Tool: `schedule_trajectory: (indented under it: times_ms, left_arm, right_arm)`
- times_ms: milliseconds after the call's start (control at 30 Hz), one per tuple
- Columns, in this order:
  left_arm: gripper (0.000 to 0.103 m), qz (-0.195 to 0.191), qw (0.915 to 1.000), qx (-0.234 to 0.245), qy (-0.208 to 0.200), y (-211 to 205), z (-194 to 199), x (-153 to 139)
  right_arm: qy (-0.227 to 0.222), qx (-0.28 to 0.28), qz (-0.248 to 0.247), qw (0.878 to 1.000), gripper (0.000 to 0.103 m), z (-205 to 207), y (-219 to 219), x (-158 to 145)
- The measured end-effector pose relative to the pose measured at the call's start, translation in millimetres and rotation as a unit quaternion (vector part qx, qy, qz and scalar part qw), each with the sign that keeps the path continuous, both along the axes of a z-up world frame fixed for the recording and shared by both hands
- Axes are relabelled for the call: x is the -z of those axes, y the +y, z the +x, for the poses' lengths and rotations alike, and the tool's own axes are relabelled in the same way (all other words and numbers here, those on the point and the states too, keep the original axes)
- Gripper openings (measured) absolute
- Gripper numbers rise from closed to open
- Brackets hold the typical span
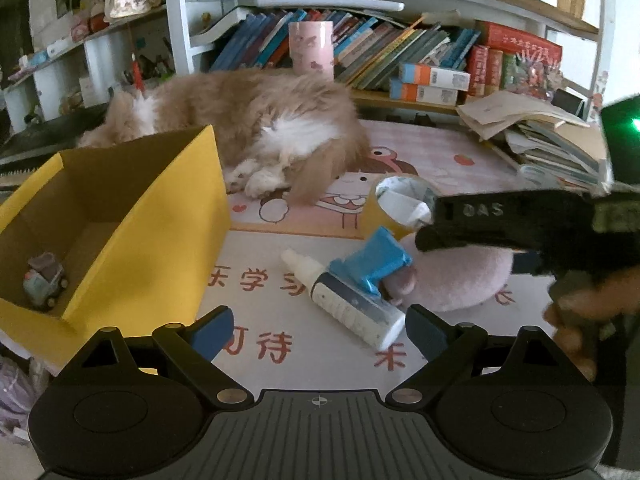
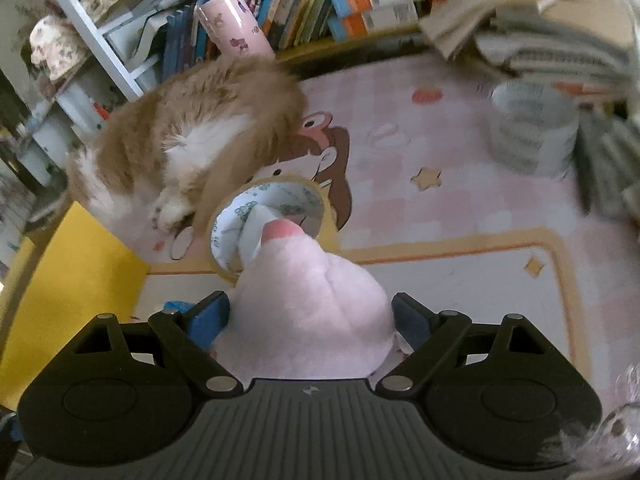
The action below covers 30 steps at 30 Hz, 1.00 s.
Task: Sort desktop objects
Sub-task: 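Grasp the pink plush toy with the right tool while the left tool grasps the white spray bottle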
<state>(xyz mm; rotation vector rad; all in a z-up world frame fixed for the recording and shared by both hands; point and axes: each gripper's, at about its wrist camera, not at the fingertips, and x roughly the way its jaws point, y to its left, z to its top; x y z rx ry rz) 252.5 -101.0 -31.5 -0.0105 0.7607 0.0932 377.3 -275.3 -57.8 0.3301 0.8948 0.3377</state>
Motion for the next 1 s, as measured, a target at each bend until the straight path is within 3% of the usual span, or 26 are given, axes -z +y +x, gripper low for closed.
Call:
schedule_trajectory:
  times_ms: [133, 200, 300, 433, 767, 900, 1000]
  left_arm:
    - [0.094, 0.000, 0.9999, 0.004, 0.011, -1.9, 14.2, 8.9]
    - [0.094, 0.003, 0.9998, 0.011, 0.016, -5.2, 21.4, 14.3]
    - [0.094, 0.007, 0.9997, 0.015, 0.019, -8.7, 32.3, 22.3]
    - [0.086, -0.010, 0.9995, 0.007, 0.030, -8.2, 46.3, 30.7]
    - [0.074, -0.054, 0.9967, -0.008, 0.060, -6.9, 66.7, 47.7]
    - [0.053, -0.036, 0.9972, 0.006, 0.066, -4.7, 60.2, 46.0]
    - [0.051, -0.016, 0.9966, 0.004, 0.081, 1.6, 49.0, 43.8]
  right_arm:
    - [-0.010, -0.019, 0.008, 1.000, 0.066, -4.4, -6.7, -4.8]
    - [-0.019, -0.016, 0.008, 1.000, 0.063, -8.9, -12.7, -10.8]
    - [-0.055, -0.001, -0.010, 0.998, 0.063, -23.8, -25.3, -24.2]
    - [-0.083, 0.022, -0.025, 0.996, 0.063, -43.6, -43.7, -36.8]
    - [-0.059, 0.017, -0.024, 0.998, 0.064, -68.9, -57.8, -34.9]
    - [-0.055, 0.009, -0.026, 0.998, 0.064, -73.5, -56.2, -35.3]
    - [-0.056, 0.002, -0.027, 0.998, 0.064, -76.7, -55.7, -37.3]
